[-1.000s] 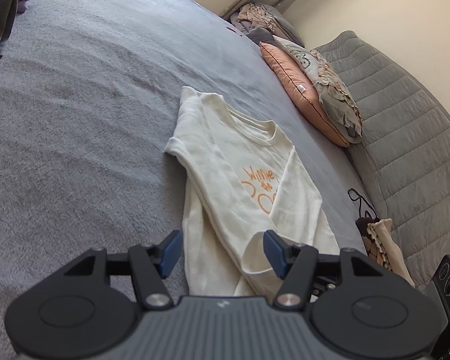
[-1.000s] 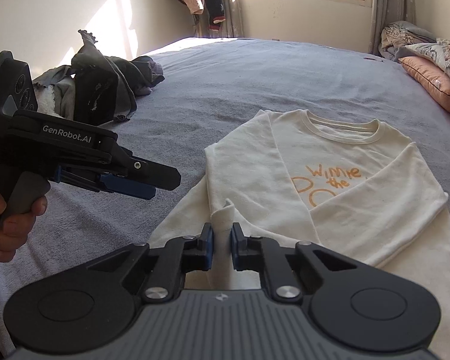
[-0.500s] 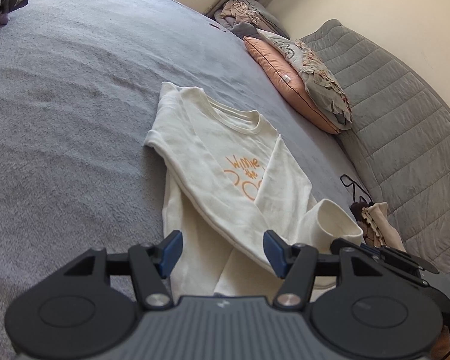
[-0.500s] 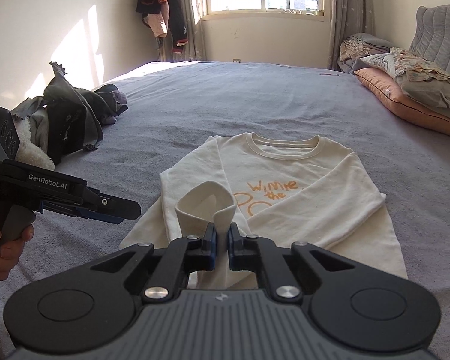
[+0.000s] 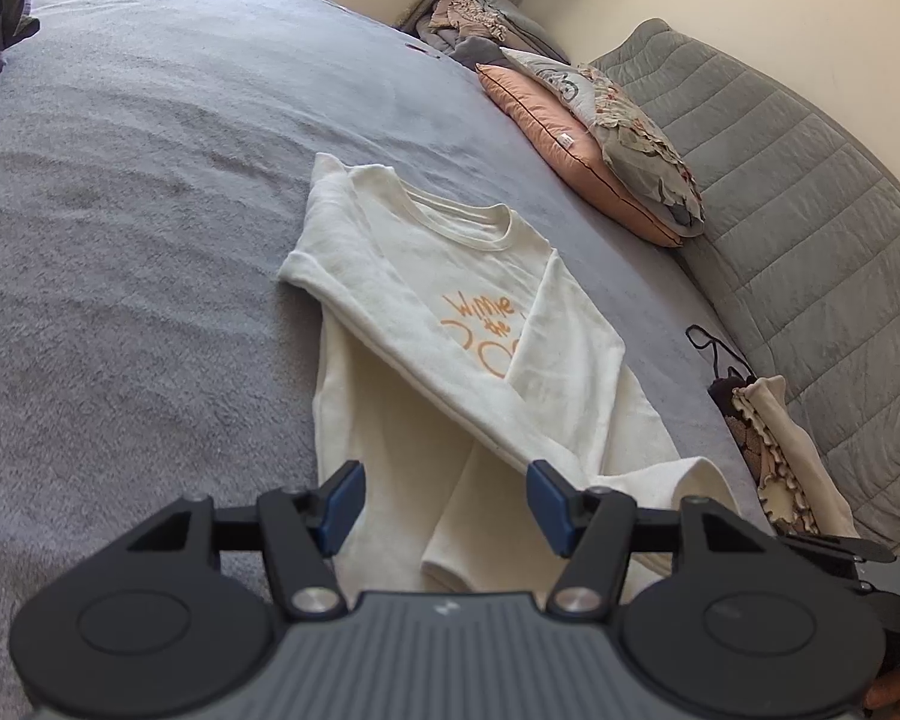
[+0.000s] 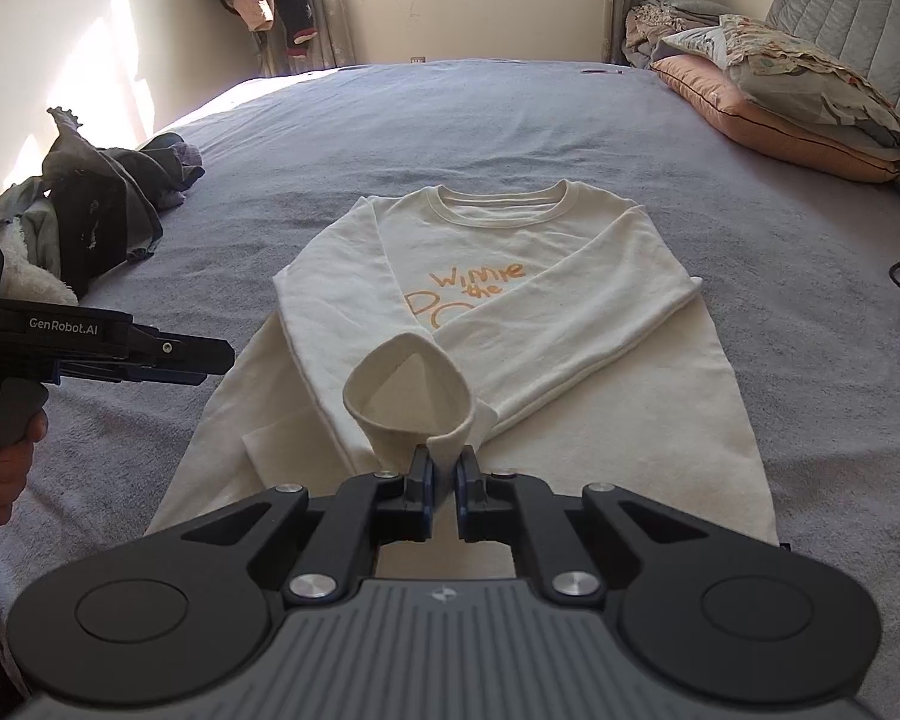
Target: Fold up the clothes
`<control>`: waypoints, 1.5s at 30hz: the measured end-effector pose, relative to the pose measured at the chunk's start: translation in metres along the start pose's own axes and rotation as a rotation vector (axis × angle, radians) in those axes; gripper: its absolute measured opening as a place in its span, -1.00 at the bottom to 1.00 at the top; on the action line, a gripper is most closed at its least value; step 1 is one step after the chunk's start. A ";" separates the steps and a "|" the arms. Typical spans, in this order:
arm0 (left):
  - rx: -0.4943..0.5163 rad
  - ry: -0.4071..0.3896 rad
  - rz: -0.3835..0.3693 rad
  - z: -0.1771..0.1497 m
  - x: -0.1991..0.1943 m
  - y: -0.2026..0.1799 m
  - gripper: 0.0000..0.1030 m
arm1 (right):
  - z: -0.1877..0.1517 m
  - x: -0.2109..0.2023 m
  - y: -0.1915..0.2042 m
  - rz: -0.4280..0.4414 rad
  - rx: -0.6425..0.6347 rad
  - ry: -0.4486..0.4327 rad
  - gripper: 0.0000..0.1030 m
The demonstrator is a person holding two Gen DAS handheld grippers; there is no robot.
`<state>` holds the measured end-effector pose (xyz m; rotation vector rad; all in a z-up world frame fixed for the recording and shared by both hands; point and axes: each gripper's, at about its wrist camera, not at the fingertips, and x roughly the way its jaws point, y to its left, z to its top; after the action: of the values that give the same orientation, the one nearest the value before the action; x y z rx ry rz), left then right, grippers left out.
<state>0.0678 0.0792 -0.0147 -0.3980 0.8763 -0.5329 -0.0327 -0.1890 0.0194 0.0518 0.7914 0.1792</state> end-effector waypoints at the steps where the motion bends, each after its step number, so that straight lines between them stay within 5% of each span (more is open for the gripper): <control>1: 0.000 -0.001 0.002 -0.001 0.000 0.000 0.17 | -0.002 0.000 0.000 0.007 0.003 0.011 -0.87; 9: 0.007 0.002 0.020 -0.004 -0.001 0.000 0.17 | -0.015 0.000 -0.004 0.045 0.012 0.123 -0.77; 13: 0.017 0.000 0.030 -0.005 -0.001 0.000 0.17 | -0.014 -0.006 -0.012 0.036 0.027 0.105 -0.45; 24: 0.051 -0.003 0.044 -0.005 -0.003 -0.002 0.14 | -0.002 -0.023 -0.046 0.000 0.111 0.012 -0.18; 30: 0.044 -0.032 0.028 -0.004 -0.003 0.000 -0.08 | -0.001 -0.021 -0.063 -0.004 0.163 -0.016 -0.17; 42: 0.025 -0.068 0.088 0.005 0.015 0.015 -0.11 | -0.022 0.028 -0.046 -0.033 0.012 0.148 -0.17; 45: 0.016 -0.077 0.100 0.007 0.018 0.017 -0.11 | -0.026 0.031 -0.038 -0.040 -0.048 0.150 -0.40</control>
<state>0.0875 0.0834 -0.0310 -0.3558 0.8125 -0.4301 -0.0243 -0.2209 -0.0250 -0.0229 0.9368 0.1648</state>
